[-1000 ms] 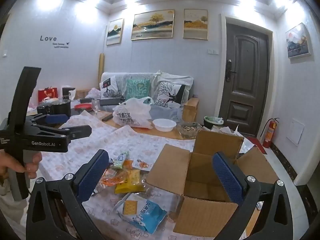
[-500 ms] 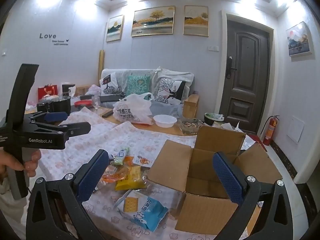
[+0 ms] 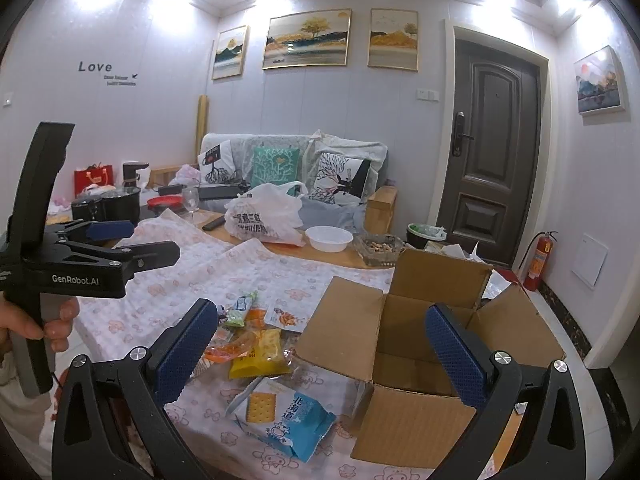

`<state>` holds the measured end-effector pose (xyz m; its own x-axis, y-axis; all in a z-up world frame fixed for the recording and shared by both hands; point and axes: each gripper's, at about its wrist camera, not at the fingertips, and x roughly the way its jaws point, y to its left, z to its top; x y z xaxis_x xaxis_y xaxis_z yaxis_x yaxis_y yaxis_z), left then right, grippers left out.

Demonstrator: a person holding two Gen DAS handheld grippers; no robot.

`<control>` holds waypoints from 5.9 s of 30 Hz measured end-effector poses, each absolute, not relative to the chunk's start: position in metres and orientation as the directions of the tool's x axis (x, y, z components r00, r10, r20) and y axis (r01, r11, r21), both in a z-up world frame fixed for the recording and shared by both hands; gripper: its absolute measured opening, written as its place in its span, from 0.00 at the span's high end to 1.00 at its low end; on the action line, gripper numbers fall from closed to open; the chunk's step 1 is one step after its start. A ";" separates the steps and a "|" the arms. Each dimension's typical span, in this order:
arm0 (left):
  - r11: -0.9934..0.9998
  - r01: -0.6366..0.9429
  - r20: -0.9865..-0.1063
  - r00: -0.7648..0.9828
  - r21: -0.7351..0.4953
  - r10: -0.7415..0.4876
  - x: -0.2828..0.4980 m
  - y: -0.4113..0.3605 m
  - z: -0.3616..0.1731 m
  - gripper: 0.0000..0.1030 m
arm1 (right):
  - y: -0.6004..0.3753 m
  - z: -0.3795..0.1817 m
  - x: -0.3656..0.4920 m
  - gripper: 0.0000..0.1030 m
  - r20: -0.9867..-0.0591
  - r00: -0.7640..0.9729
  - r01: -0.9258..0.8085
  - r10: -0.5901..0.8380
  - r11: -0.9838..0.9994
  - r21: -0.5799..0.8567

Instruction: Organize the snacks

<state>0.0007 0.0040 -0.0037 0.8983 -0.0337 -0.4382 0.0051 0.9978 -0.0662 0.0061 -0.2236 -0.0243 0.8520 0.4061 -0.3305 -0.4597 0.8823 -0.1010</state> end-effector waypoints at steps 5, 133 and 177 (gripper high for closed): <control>0.998 0.015 -0.432 0.901 -0.065 -0.042 -0.001 0.003 -0.004 0.01 | -0.226 -0.025 0.007 0.00 -0.315 0.861 -0.447 0.399 0.890 -0.095; 0.914 0.296 -0.593 0.696 -0.276 -0.405 0.059 0.039 -0.106 0.01 | -0.157 -0.162 0.066 0.12 -0.740 0.420 -0.616 0.526 0.763 0.193; 0.729 0.652 -0.633 0.479 -0.208 -0.609 0.141 -0.190 0.030 0.47 | -0.311 -0.022 0.098 0.38 -0.378 0.776 -0.484 0.504 0.861 0.156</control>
